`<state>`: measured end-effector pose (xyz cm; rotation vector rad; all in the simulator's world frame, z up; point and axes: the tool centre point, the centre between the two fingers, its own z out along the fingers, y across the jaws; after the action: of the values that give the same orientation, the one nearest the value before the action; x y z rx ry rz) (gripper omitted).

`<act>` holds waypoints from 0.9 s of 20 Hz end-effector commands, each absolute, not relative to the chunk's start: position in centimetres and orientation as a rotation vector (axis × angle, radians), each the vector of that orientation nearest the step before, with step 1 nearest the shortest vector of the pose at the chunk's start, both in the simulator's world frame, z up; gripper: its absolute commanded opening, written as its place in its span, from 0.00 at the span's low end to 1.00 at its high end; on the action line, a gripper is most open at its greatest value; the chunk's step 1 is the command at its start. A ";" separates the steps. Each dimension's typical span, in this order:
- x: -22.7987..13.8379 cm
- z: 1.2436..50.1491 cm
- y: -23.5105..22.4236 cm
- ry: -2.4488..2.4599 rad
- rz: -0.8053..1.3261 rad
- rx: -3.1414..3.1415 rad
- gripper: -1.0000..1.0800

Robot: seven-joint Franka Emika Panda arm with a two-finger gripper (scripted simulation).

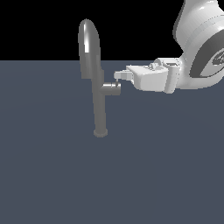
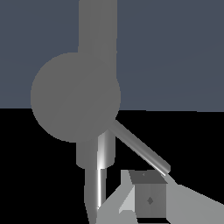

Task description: Turn on the faucet by rotating a designated handle.

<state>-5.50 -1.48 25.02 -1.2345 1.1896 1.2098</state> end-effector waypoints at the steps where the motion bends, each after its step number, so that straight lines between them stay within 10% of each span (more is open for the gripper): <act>1: -5.5 25.0 -1.5 1.189 1.210 -1.235 0.00; 18: -7.9 18.1 -1.6 1.200 1.227 -1.225 0.00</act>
<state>-7.09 -1.52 20.68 -1.2455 1.1663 1.2016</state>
